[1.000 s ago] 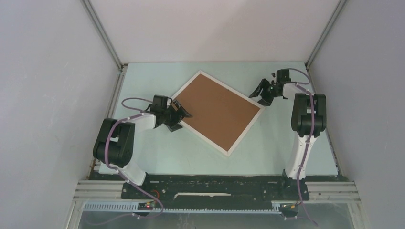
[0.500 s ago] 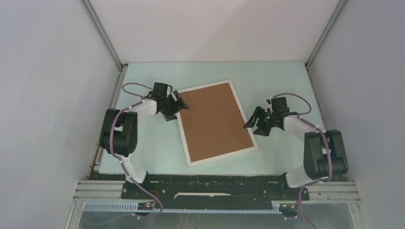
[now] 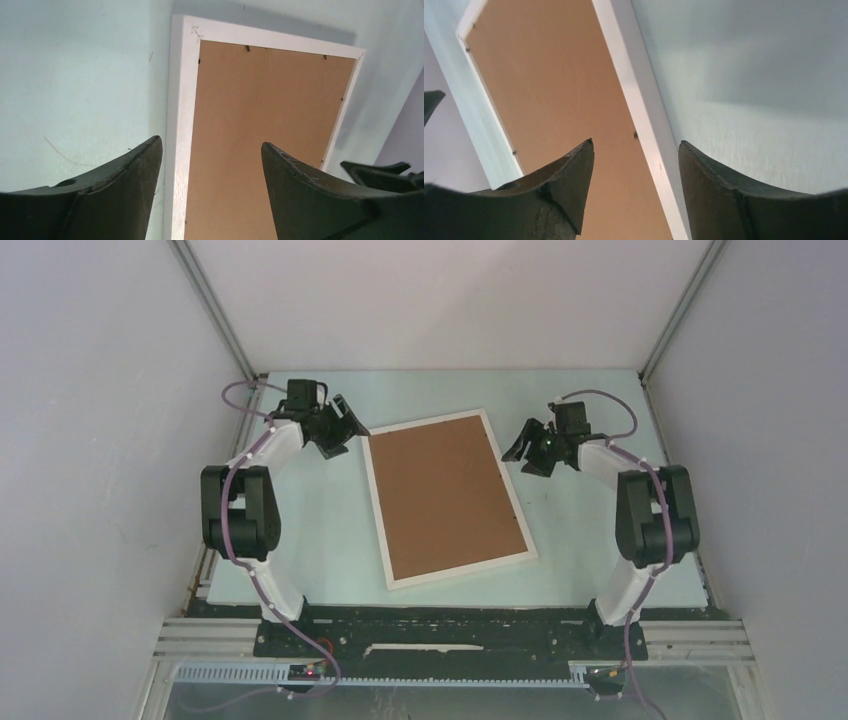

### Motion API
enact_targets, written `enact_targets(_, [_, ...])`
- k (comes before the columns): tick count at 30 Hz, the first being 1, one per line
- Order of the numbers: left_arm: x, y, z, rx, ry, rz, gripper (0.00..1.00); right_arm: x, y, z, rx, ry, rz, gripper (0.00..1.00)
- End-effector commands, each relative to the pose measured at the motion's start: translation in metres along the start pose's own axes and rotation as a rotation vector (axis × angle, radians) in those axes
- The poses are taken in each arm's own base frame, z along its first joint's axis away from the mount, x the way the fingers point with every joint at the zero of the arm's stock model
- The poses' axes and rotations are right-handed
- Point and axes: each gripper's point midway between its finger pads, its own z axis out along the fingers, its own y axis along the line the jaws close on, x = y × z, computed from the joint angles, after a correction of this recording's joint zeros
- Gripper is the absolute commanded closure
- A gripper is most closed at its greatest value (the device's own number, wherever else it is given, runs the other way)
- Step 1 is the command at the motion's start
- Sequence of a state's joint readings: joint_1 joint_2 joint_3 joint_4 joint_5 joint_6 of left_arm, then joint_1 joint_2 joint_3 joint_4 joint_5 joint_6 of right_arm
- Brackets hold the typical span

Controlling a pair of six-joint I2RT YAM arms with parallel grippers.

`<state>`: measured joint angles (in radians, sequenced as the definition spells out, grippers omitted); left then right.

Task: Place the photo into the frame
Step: Adjust the photo frame at the center of the board, then install the photo frame at the center of the board.

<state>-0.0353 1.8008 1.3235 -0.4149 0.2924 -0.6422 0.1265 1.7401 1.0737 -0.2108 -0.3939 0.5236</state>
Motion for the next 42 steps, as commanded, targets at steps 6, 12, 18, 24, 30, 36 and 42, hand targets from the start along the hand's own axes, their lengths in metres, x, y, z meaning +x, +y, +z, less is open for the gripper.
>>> enact_targets(6, [-0.017, 0.007, 0.014, -0.05, 0.012, 0.073, 0.3, -0.047, 0.026, 0.052, 0.004, -0.018, -0.072, 0.4])
enact_targets(12, [-0.012, 0.016, 0.021, -0.076, 0.01, 0.066, 0.3, -0.036, 0.025, 0.067, 0.061, 0.038, -0.126, 0.48])
enact_targets(18, [-0.026, 0.016, 0.037, -0.086, -0.029, 0.01, 0.4, -0.03, 0.023, 0.068, 0.075, 0.063, -0.119, 0.6])
enact_targets(24, [-0.027, 0.012, 0.06, -0.057, -0.002, -0.05, 0.52, -0.018, 0.028, 0.059, 0.067, 0.105, -0.137, 0.63])
enact_targets(30, [-0.034, 0.014, 0.061, -0.068, -0.023, -0.047, 0.61, -0.007, 0.037, 0.06, 0.033, 0.123, -0.158, 0.61])
enact_targets(36, [-0.028, 0.021, 0.062, -0.081, 0.014, -0.026, 0.62, 0.0, 0.037, 0.063, 0.025, 0.151, -0.131, 0.63])
enact_targets(42, [-0.021, 0.003, 0.081, 0.041, 0.08, -0.097, 0.67, 0.026, 0.054, 0.056, -0.028, 0.172, -0.111, 0.67])
